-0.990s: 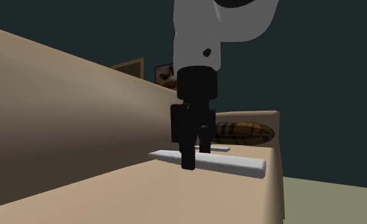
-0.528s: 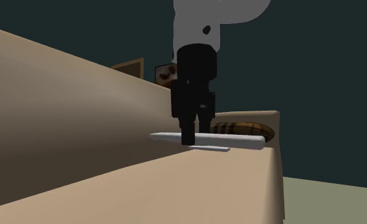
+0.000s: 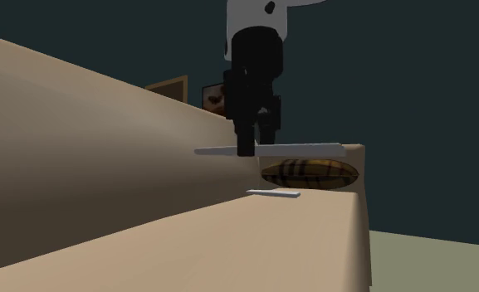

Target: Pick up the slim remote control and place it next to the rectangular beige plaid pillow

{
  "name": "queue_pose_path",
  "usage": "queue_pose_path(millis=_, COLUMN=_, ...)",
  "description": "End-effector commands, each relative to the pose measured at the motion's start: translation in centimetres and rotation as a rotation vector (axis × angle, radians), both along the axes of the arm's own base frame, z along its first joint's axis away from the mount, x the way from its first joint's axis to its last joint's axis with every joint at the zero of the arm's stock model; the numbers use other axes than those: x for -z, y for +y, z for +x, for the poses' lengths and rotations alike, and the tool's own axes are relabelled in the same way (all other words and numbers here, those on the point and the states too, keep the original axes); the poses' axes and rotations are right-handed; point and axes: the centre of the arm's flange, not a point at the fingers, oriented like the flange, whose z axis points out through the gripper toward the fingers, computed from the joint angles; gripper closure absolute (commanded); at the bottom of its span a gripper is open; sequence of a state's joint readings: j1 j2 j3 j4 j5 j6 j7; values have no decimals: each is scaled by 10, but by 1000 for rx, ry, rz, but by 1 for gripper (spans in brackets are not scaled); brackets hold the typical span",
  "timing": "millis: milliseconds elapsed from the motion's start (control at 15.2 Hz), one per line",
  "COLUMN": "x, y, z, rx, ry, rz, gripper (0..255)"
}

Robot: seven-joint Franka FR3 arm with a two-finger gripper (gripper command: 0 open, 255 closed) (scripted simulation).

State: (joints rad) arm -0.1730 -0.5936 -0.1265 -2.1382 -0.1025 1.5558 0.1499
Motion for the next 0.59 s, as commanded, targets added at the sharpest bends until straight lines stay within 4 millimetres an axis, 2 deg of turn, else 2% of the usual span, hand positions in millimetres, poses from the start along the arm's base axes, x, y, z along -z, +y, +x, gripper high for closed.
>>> queue_pose_path(millis=0, x=-11, y=0, z=1, rx=0, ry=0, rz=0, gripper=255)
queue_pose_path(millis=528, x=-53, y=0, z=1, rx=0, ry=0, rz=0, gripper=255)
